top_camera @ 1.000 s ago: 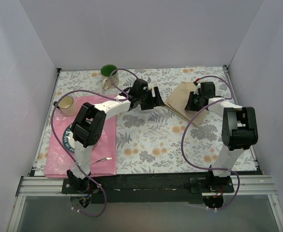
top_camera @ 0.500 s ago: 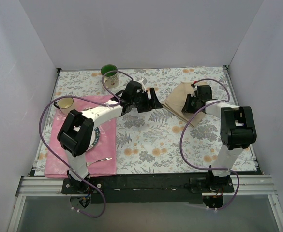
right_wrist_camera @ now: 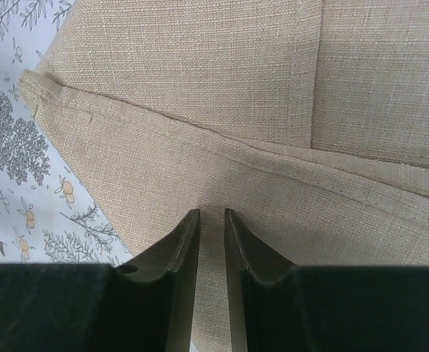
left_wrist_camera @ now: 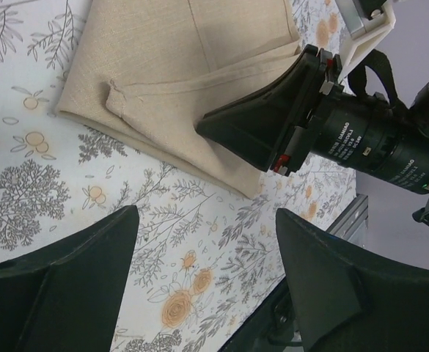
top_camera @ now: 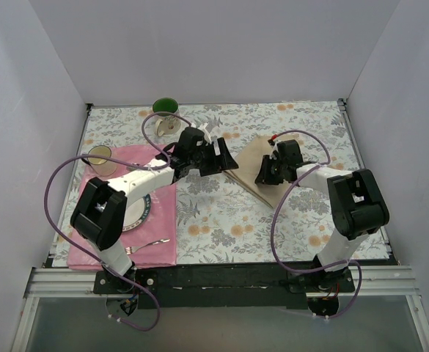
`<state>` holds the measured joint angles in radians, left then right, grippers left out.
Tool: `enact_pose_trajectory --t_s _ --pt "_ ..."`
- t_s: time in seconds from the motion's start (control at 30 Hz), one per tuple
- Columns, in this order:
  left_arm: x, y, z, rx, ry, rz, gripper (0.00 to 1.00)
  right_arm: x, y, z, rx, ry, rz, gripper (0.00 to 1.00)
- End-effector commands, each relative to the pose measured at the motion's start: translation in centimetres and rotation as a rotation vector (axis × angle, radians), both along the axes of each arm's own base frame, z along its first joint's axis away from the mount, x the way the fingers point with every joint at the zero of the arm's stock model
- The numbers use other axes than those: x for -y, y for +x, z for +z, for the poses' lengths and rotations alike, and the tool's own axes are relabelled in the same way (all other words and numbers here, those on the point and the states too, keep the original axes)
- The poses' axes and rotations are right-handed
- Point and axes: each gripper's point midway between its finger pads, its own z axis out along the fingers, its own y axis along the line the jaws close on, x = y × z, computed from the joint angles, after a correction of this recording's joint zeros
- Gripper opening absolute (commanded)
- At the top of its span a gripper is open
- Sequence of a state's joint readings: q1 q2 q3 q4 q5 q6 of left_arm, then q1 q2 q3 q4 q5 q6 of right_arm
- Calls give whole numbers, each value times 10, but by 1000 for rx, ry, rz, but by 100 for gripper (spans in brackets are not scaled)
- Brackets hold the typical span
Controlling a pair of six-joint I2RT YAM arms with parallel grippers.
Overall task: Fold the napkin, place the utensils inside, and roll it up
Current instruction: Fold the napkin, then roll the napkin with the utensil
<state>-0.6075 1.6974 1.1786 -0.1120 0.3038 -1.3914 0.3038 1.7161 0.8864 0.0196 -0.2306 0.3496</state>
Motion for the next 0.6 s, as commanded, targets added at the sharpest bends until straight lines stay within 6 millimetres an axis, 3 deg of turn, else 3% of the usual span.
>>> enact_pose_trajectory --t_s 0.0,0.07,0.13,0.2,0.23,0.3,0.33,0.4,0.57 --pt "-8 -20 6 -33 -31 -2 73 -2 -13 8 -64 -20 -10 31" --pt "-10 -24 -1 -103 -48 42 69 1 -9 23 -41 -46 -8 36" --pt "-13 -36 -17 -242 -87 118 64 1 5 52 28 -55 -10 40" --pt "-3 -41 -20 -282 -145 136 64 13 7 65 54 -115 -30 46" --pt "-1 -46 -32 -334 -155 155 64 15 12 85 104 -124 -40 48" --pt "14 -43 -30 -373 -212 186 63 29 14 102 155 -179 -62 52" --pt "18 -40 -40 -387 -199 201 62 30 13 108 170 -188 -57 52" --pt "30 -36 -40 -395 -204 218 62 46 10 115 195 -259 -80 53" --pt "45 -35 -62 -456 -222 291 56 57 -6 114 210 -302 -62 53"
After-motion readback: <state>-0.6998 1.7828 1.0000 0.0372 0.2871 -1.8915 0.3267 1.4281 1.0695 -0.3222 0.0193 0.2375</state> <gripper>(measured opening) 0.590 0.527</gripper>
